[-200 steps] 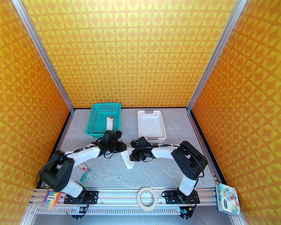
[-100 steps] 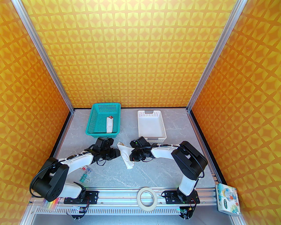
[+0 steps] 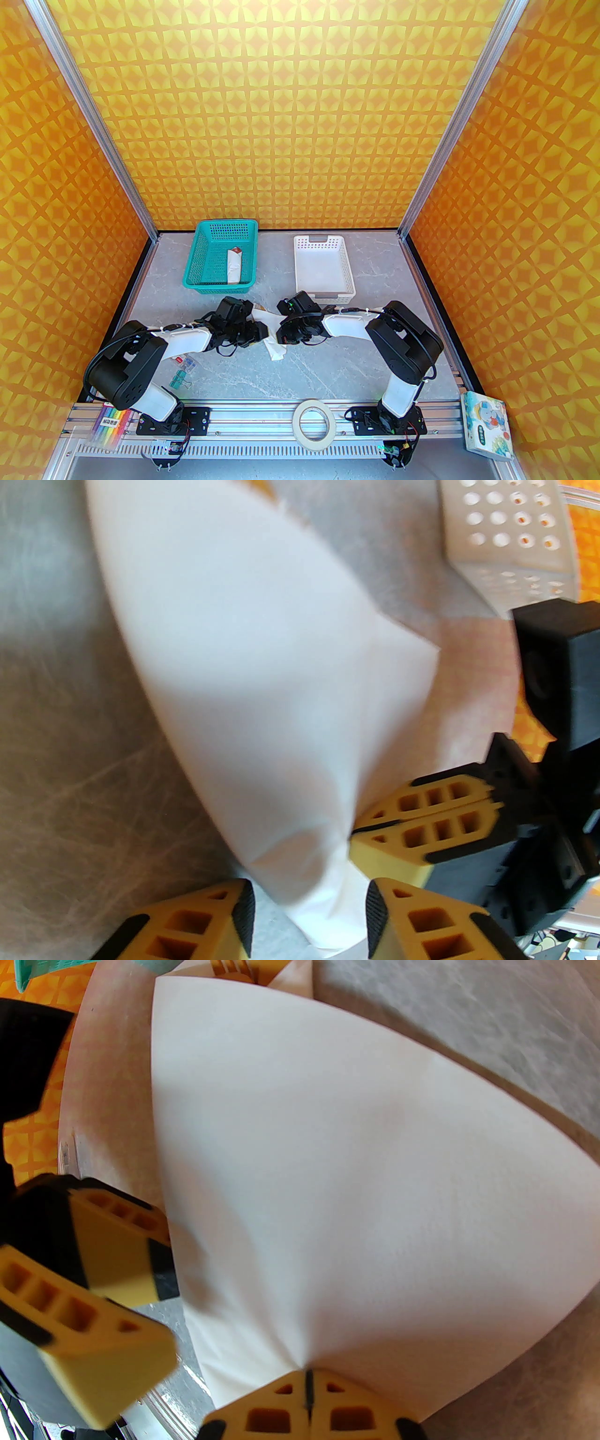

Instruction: Place the utensils on the paper napkin and roll it up

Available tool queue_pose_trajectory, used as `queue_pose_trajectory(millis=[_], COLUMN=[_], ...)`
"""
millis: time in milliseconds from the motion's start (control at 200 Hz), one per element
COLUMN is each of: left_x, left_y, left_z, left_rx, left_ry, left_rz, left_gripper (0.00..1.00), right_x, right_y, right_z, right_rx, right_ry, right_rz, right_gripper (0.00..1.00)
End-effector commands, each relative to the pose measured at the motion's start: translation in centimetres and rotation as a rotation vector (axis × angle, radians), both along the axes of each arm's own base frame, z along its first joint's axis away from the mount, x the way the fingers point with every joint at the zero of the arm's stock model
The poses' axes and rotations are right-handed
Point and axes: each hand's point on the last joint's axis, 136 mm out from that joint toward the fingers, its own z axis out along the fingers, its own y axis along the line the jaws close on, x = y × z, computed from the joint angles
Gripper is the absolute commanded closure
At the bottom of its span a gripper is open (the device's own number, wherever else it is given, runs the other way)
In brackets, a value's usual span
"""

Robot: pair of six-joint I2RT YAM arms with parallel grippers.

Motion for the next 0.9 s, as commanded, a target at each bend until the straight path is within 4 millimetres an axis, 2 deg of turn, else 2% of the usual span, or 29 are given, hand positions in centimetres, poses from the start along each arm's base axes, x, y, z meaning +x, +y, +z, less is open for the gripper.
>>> queue_pose_trajectory(millis=[0, 340, 560, 895], left_x=[0.2, -0.1, -0.5, -0.2], left_y=[0.3, -1.2, -2.1, -2.3], left_z=[-0.6, -0.8, -1.7, -2.0], left_rx=[0.044, 0.04, 0.053, 0.079], left_ry=[0.019, 0.072, 0.119, 0.126], left_rz=[0.027, -0.002, -0.014, 0.004], left_gripper=[0.54, 0.56, 0.57, 0.62], right_x=[-3.5, -3.7, -3.9, -3.8], right_y=[-6.0, -6.1, -5.9, -5.5], right_z=[-5.8, -6.1, -6.3, -6.6], right_rx=[-0.303, -0.304, -0.287, -0.262], right_ry=[0.123, 0.13, 0.139, 0.142], right_rz=[-0.03, -0.031, -0.027, -0.029], right_gripper=[1.0, 1.0, 1.0, 1.0])
